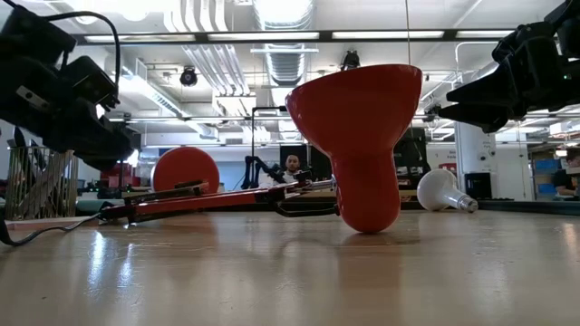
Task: Screw lightbulb
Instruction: Return to Home Position
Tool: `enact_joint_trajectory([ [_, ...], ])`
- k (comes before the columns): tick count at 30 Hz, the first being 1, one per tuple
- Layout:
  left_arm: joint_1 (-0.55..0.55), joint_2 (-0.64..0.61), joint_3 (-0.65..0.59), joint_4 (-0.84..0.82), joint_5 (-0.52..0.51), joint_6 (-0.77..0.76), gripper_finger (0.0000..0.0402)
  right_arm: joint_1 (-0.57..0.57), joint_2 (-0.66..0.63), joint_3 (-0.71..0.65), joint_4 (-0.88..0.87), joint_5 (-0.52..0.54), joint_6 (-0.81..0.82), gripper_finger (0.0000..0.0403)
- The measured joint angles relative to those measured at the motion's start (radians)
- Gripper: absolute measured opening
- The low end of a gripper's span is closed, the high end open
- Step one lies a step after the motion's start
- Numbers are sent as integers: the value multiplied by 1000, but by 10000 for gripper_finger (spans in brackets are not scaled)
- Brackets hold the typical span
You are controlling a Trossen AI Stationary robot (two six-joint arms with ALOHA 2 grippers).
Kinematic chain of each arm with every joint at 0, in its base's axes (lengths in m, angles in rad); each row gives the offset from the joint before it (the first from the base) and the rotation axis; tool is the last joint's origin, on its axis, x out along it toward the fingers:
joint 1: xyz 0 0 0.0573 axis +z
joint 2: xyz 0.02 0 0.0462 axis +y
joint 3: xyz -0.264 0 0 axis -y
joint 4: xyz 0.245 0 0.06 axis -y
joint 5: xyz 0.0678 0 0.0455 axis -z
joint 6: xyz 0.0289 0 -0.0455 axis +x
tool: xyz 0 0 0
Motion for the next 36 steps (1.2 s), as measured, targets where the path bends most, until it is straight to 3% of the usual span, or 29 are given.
enact_joint_trajectory([
  [36,0,66,0,0,0,0,0,0,0,0,0,0,0,311],
])
